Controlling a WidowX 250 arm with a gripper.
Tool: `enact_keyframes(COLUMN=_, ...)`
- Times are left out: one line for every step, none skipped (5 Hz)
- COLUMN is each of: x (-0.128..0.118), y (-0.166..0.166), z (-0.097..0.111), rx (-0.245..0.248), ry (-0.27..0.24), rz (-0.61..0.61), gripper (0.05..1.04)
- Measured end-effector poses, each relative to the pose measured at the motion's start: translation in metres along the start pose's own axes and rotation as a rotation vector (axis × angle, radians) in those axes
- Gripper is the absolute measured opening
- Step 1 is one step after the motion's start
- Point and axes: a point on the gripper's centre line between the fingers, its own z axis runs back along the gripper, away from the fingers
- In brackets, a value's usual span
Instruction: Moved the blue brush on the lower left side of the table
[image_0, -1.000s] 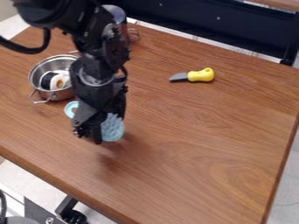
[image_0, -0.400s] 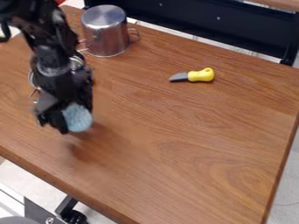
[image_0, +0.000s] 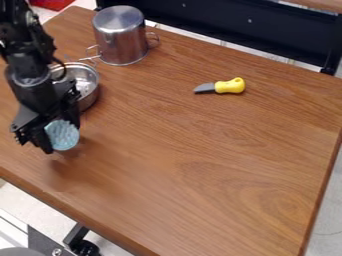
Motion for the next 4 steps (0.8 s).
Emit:
enact_keyframes(x=-0.0089, y=0.0079, z=-0.0071, rx=0.009, ry=0.002, rz=-0.038, gripper=0.756)
enact_keyframes(x=-0.0112, y=0.0088, z=-0.0097, rx=0.007, ry=-0.013, rz=-0.026, gripper=0.756)
enact_keyframes(x=-0.0171, y=0.0145, z=-0.0145, rx=0.001, ry=-0.009, rz=-0.032, gripper=0.756)
enact_keyframes(x=-0.0165, y=0.0104, z=-0.0165, rx=0.013, ry=-0.029, rz=-0.020, gripper=0.804)
